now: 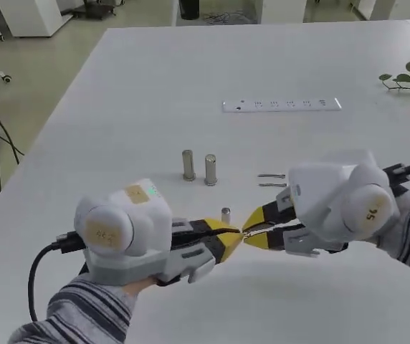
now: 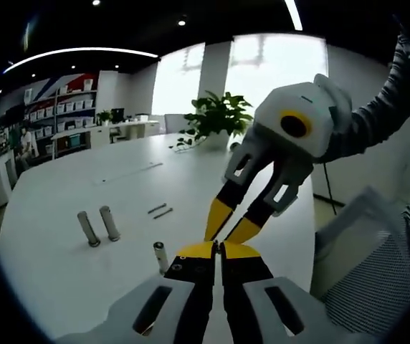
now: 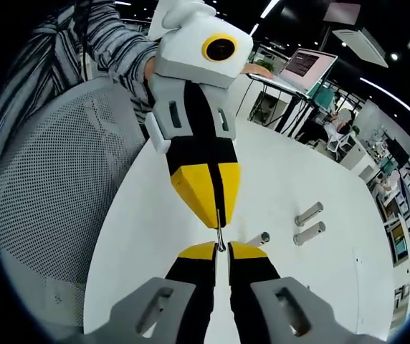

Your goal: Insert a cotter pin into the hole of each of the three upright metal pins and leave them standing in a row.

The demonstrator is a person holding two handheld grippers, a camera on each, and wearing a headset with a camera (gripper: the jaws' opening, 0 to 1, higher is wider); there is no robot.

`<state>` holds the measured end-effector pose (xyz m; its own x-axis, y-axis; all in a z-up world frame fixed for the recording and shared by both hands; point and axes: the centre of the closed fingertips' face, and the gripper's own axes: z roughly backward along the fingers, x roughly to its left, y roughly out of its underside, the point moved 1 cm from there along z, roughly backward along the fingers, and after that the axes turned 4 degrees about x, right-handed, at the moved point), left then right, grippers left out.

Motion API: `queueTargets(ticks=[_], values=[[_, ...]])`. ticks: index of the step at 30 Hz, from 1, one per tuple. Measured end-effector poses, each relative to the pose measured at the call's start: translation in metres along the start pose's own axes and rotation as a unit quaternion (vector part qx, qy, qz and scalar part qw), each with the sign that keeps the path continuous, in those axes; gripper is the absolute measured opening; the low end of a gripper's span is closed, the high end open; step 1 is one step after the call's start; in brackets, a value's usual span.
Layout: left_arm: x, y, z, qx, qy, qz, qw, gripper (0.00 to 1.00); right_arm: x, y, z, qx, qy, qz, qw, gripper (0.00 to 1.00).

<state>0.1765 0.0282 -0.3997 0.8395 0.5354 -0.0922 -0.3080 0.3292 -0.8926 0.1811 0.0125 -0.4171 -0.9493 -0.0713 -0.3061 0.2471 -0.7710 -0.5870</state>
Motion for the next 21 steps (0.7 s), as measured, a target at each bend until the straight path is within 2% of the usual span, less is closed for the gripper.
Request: queueTargets(ticks=[4, 6, 8, 16, 21], values=[[-0.0046, -0.0002, 0.0002, 0.006, 0.017, -0.030, 0.9994, 0.00, 0.0051, -0.0011, -0.0011, 0.000, -0.011, 0.002, 0.9999, 0.00], [-0.0057, 0.0019, -0.0001, 0.013, 0.024, -0.023, 0.9994, 0.00, 0.0073, -0.0007, -0.0013, 0.003, -0.016, 0.004, 0.9999, 0.00], [-0.0048, 0.0037, -0.0003, 0.019, 0.023, -0.029, 0.9991, 0.00, 0.0087, -0.0001, -0.0015, 0.007, -0.019, 0.005, 0.9998, 0.00], [-0.0046, 0.0047, -0.0019, 0.021, 0.020, -0.024, 0.9993, 0.00, 0.0088, 0.0021, -0.0004, 0.015, -0.021, 0.011, 0.9996, 0.00], [-0.0026, 0.0049, -0.0030, 0.020, 0.014, -0.011, 0.9997, 0.00, 0.0087, 0.0039, 0.0003, 0.021, -0.022, 0.003, 0.9995, 0.00]])
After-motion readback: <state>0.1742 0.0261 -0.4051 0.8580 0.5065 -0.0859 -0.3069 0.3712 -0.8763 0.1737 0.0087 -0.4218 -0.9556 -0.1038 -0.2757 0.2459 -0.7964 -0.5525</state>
